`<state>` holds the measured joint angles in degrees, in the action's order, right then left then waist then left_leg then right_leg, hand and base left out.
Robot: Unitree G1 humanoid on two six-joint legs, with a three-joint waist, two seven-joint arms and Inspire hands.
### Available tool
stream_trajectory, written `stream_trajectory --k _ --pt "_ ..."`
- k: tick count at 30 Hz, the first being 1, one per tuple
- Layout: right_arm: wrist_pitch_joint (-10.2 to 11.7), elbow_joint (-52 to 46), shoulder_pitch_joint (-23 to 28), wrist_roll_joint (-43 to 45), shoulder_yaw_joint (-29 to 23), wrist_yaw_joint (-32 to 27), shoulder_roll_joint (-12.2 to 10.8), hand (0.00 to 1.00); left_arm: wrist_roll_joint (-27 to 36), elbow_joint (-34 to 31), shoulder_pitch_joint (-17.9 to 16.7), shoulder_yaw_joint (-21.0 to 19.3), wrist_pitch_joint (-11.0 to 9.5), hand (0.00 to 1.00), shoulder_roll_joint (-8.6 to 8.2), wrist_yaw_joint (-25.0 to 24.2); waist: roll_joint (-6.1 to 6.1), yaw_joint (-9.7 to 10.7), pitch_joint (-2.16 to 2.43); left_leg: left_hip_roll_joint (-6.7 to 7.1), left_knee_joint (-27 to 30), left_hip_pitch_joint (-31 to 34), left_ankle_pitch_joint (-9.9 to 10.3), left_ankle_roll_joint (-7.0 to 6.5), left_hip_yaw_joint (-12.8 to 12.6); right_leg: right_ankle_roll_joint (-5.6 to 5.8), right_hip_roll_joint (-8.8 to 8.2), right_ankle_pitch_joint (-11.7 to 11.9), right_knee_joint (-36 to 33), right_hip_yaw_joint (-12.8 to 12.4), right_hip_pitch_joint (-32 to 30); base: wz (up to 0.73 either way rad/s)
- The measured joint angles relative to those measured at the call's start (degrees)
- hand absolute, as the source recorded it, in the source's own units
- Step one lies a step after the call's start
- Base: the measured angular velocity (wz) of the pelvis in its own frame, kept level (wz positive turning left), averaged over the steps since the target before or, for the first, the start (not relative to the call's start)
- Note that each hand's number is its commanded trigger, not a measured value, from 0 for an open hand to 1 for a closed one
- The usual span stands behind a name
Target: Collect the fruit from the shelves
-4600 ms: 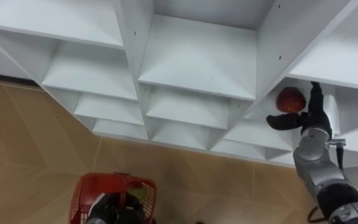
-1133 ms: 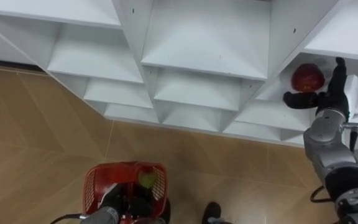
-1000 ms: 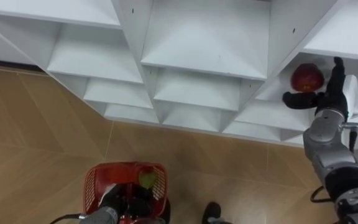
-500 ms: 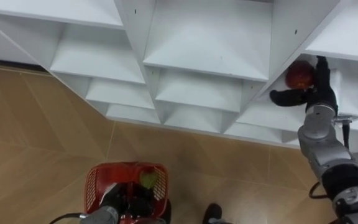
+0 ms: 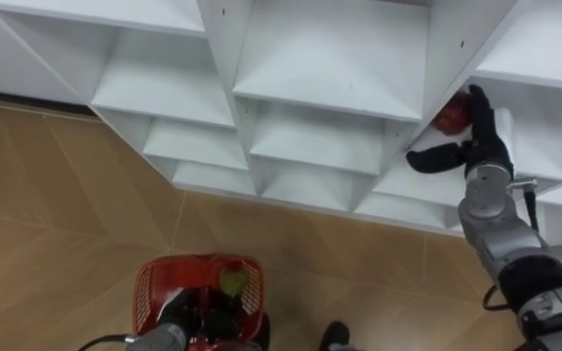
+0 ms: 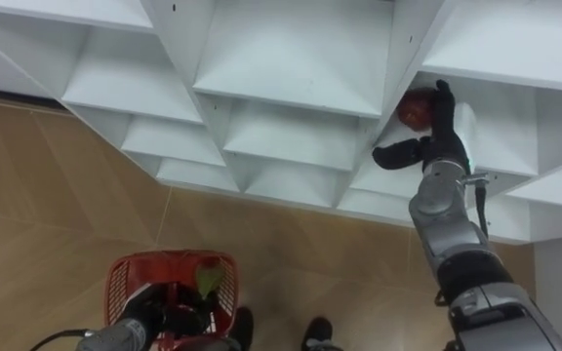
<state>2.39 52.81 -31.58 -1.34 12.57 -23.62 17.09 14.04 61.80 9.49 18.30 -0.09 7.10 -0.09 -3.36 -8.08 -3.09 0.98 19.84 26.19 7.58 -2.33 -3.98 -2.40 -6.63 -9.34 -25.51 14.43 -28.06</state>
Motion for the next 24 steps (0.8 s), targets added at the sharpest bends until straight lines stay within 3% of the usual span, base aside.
stream_trajectory --k 24 --pt "-0.52 0.09 -0.28 1.69 -0.43 -0.67 -0.05 1.0 0.06 0.03 -0.24 -0.05 -0.04 1.0 -0.14 1.13 -0.27 0.42 0.13 -0.09 -0.06 0.03 -0.1 0.06 -0.45 -0.06 0.11 0.05 0.73 -0.01 -0.02 0.0"
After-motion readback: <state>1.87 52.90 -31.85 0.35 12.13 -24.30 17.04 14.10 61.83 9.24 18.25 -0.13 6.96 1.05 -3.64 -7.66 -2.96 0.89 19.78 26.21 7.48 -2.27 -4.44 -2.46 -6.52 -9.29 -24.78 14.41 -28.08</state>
